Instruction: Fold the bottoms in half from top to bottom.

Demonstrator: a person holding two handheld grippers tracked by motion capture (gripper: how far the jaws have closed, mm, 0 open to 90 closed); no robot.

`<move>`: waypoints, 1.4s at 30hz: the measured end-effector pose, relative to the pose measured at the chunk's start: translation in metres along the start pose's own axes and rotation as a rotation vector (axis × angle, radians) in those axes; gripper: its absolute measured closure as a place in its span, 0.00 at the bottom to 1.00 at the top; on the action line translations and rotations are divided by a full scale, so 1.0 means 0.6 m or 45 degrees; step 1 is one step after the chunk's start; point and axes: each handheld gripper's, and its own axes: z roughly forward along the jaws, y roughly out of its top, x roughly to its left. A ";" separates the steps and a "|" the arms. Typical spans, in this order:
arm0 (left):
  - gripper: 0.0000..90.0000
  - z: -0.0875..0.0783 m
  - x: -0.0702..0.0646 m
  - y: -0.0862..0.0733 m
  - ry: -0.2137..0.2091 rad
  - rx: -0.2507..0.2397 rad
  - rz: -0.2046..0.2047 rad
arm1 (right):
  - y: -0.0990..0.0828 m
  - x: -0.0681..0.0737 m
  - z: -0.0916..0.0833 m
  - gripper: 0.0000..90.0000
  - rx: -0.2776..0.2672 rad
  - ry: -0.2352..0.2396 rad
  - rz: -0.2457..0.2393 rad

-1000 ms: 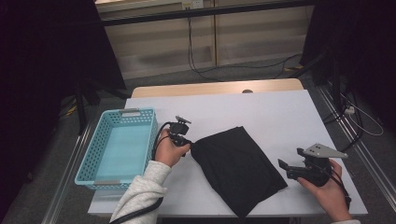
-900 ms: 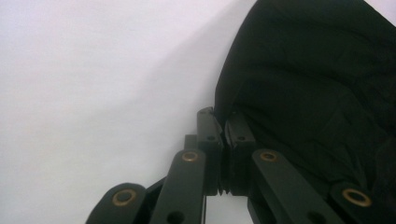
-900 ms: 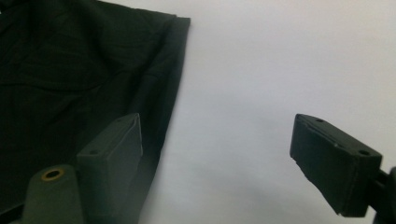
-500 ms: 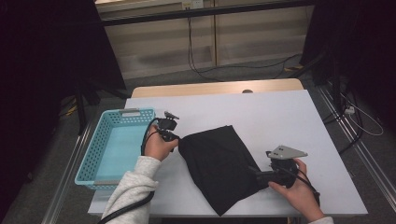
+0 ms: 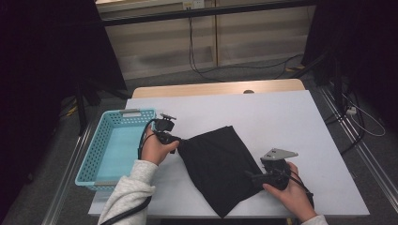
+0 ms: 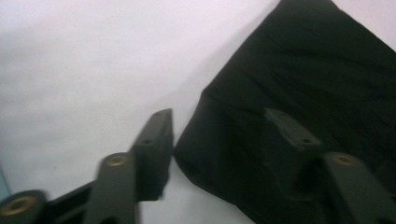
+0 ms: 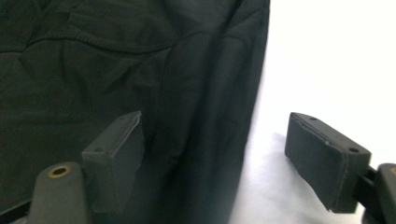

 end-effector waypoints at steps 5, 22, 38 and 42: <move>0.37 0.002 -0.008 -0.008 -0.003 -0.004 0.029 | -0.006 0.016 -0.005 0.29 0.004 -0.005 0.036; 0.26 0.014 -0.026 -0.002 -0.034 -0.038 0.061 | -0.010 0.036 -0.006 0.86 -0.032 0.038 0.132; 0.21 0.036 -0.037 -0.010 -0.057 -0.001 0.081 | -0.022 0.006 -0.030 0.91 -0.066 -0.013 0.131; 0.22 0.043 -0.031 -0.011 -0.030 -0.007 0.079 | -0.023 0.010 -0.030 0.91 -0.070 -0.019 0.113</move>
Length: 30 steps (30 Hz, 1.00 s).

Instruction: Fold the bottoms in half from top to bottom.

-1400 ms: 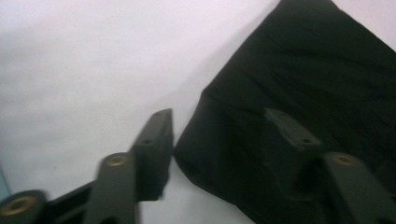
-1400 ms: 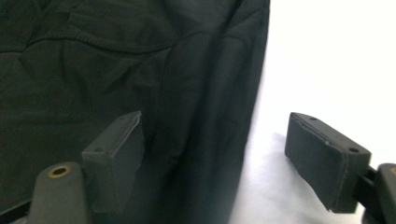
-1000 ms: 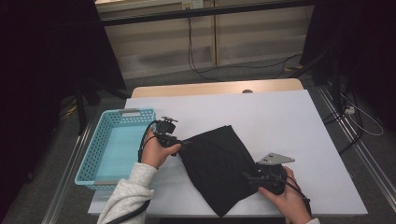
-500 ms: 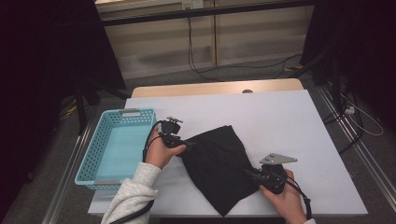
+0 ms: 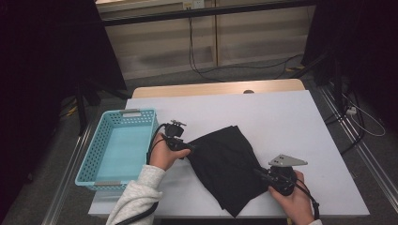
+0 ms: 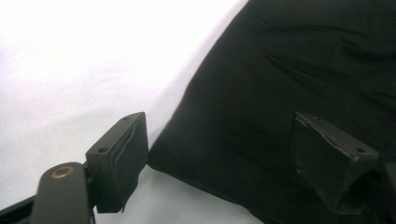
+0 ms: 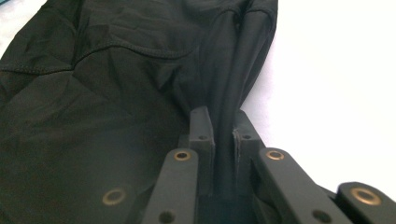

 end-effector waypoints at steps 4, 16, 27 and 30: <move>0.18 0.009 0.004 -0.001 0.046 -0.008 0.041 | -0.001 -0.001 0.000 0.91 -0.004 0.005 0.004; 0.40 0.022 0.011 -0.012 0.014 0.049 0.079 | 0.004 -0.018 -0.011 0.53 -0.026 -0.037 0.023; 0.91 0.024 -0.001 -0.001 -0.074 0.156 -0.010 | -0.003 -0.016 -0.006 0.30 0.044 -0.036 0.037; 0.93 0.022 -0.003 0.002 -0.061 0.177 -0.016 | -0.004 -0.006 -0.002 0.30 0.053 -0.074 -0.006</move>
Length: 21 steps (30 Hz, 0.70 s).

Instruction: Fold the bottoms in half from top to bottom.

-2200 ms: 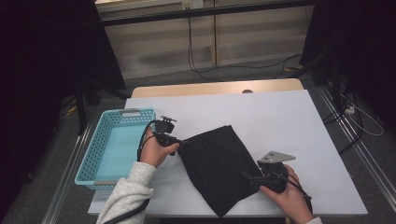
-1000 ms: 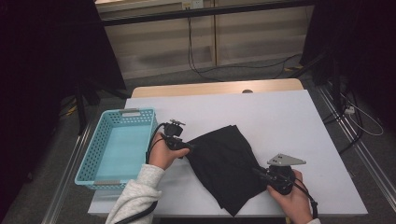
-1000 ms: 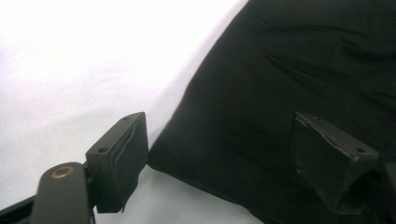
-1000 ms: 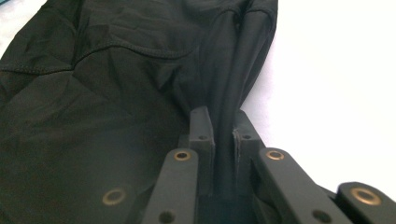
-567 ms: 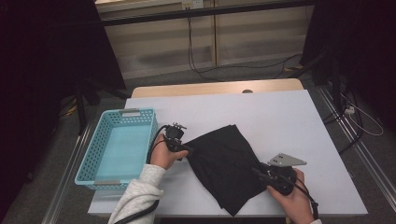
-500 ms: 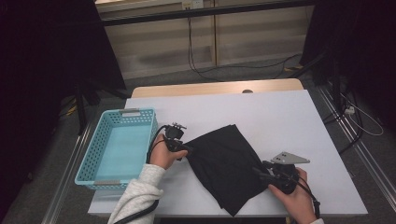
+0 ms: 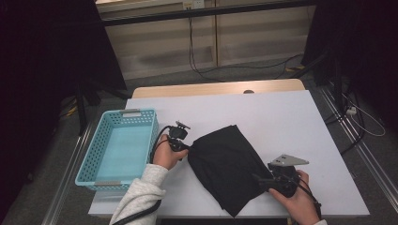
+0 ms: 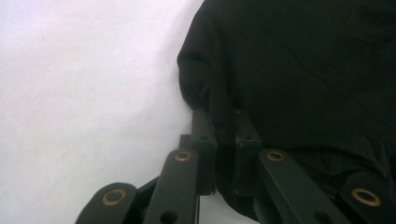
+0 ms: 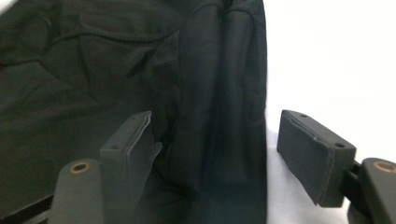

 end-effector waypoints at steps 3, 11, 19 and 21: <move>0.93 -0.012 0.003 0.006 -0.008 0.037 -0.019 | 0.003 0.008 0.004 0.49 -0.004 0.020 0.007; 0.94 -0.036 0.002 0.023 -0.001 0.067 -0.009 | 0.008 0.033 0.011 0.88 -0.016 0.051 -0.020; 0.94 -0.063 0.003 0.047 0.043 0.139 0.024 | 0.018 0.049 0.012 0.90 -0.021 0.069 -0.086; 0.94 -0.066 0.002 0.051 0.055 0.160 0.030 | 0.022 0.054 0.011 0.90 -0.030 0.071 -0.103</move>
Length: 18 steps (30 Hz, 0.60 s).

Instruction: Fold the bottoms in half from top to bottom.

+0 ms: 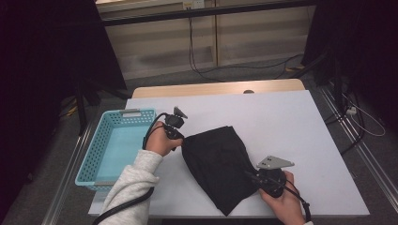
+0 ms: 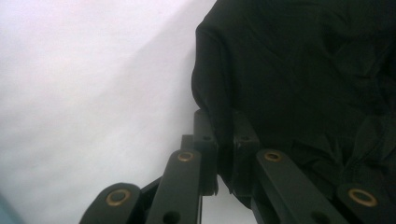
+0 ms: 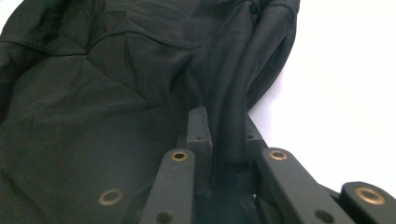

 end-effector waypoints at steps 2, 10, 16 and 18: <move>0.94 -0.009 -0.002 0.007 0.035 0.046 0.018 | 0.004 0.003 0.000 0.90 -0.010 0.009 0.012; 0.94 -0.045 -0.004 0.030 0.072 0.043 0.028 | 0.018 0.001 -0.012 0.90 -0.073 0.004 0.027; 0.94 -0.063 -0.007 0.042 0.097 0.052 0.040 | 0.031 -0.002 -0.014 0.90 -0.125 0.003 0.052; 0.94 -0.065 -0.006 0.043 0.095 0.063 0.044 | 0.033 -0.001 -0.015 0.90 -0.129 0.007 0.058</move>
